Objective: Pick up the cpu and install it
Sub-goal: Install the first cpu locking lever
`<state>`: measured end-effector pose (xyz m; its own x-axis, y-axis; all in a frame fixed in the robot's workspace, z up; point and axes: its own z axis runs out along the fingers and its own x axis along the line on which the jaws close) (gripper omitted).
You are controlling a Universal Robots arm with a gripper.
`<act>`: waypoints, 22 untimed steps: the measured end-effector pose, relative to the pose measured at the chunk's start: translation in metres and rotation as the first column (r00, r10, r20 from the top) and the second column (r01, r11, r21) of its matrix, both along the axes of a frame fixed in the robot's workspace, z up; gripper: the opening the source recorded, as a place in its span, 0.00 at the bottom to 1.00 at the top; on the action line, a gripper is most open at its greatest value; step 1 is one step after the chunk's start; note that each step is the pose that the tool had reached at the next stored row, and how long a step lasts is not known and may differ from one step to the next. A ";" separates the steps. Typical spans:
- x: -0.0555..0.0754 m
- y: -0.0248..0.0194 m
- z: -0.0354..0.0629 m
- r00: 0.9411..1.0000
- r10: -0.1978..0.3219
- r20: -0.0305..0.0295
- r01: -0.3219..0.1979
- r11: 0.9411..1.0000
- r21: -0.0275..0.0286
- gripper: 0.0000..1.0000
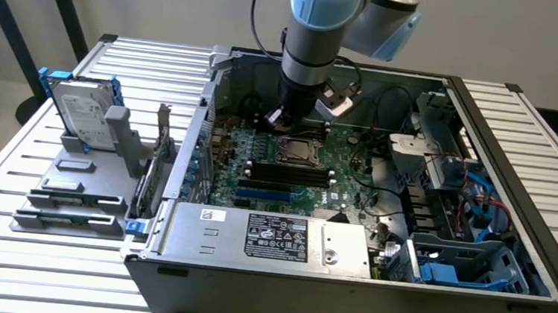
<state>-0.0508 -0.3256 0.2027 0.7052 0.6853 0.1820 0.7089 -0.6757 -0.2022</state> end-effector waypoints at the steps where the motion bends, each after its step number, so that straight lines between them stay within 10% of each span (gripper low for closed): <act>1: 0.000 0.0003 0.0000 1.000 0.000 0.000 0.000 1.000 -0.001 0.11; 22: 0.006 0.0050 0.0000 1.000 0.008 0.000 -0.008 1.000 -0.018 0.11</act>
<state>-0.0448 -0.3206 0.2027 0.6998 0.6939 0.1697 0.7141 -0.6737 -0.1901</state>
